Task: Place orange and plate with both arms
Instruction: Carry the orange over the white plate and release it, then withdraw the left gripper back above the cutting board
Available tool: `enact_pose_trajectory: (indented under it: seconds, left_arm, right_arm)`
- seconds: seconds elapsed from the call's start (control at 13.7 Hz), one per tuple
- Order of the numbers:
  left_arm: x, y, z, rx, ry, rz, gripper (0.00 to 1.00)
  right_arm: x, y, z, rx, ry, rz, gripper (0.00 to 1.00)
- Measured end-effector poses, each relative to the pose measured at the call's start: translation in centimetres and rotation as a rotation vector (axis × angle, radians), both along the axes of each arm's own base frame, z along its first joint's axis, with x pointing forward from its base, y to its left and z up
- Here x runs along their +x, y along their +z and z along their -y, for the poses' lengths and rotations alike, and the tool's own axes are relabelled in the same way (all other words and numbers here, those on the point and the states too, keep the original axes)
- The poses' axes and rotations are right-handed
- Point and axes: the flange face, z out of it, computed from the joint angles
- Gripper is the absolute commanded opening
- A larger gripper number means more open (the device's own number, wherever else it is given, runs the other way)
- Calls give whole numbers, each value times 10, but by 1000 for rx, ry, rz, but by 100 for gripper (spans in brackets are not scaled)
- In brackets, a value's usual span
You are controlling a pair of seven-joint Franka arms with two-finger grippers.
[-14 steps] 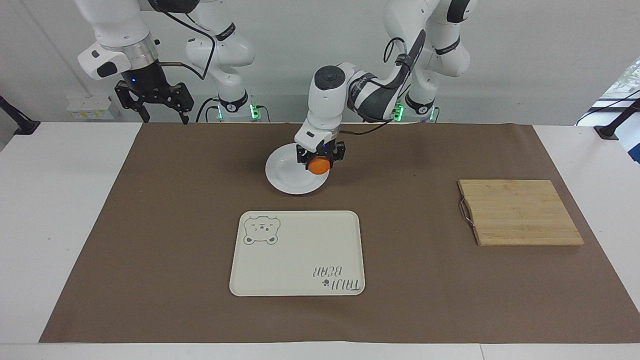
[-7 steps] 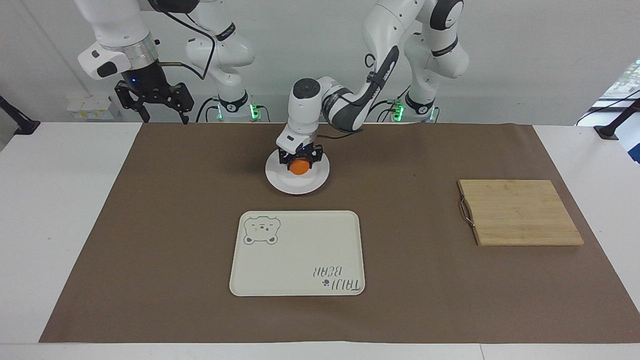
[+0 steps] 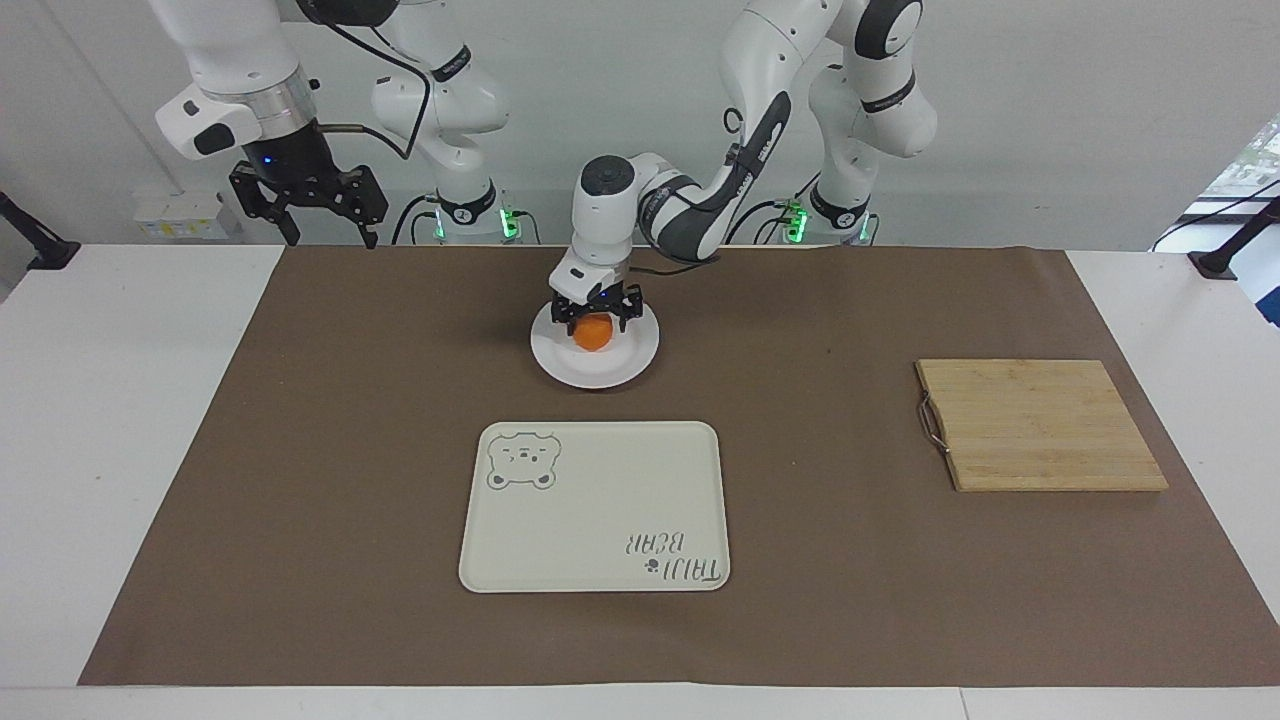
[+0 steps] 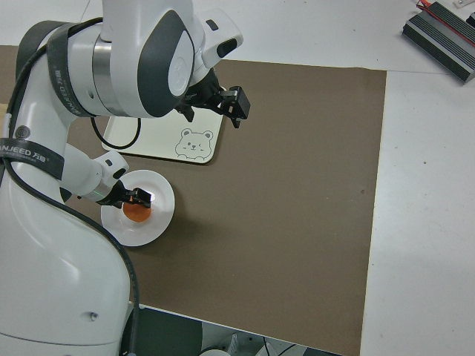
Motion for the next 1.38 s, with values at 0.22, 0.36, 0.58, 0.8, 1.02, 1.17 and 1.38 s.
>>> enact_pose_trajectory:
  seconds: [0.22,0.36,0.58,0.8,1.02,1.17,1.38]
  left_arm:
    - [38,44,-36,-8,7,25,100]
    - [66,71,-72,-1,-4,35,100]
    - [114,93,-126,12,-28,40,100]
    - [166,109,-197,16,-48,56,100]
    - [195,132,-269,29,-93,61,100]
    - [204,150,-314,38,-128,62,100]
    - [209,178,-377,49,-182,57,100]
  right_arm:
    - [0,0,0,0,0,0,100]
    - [0,0,0,0,0,0,100]
    - [0,0,0,0,0,0,100]
    - [0,0,0,0,-1,-1,100]
    - [-3,3,14,1,-25,-3,100]
    - [-5,7,13,1,-22,4,100]
    - [-7,9,0,34,-3,5,100]
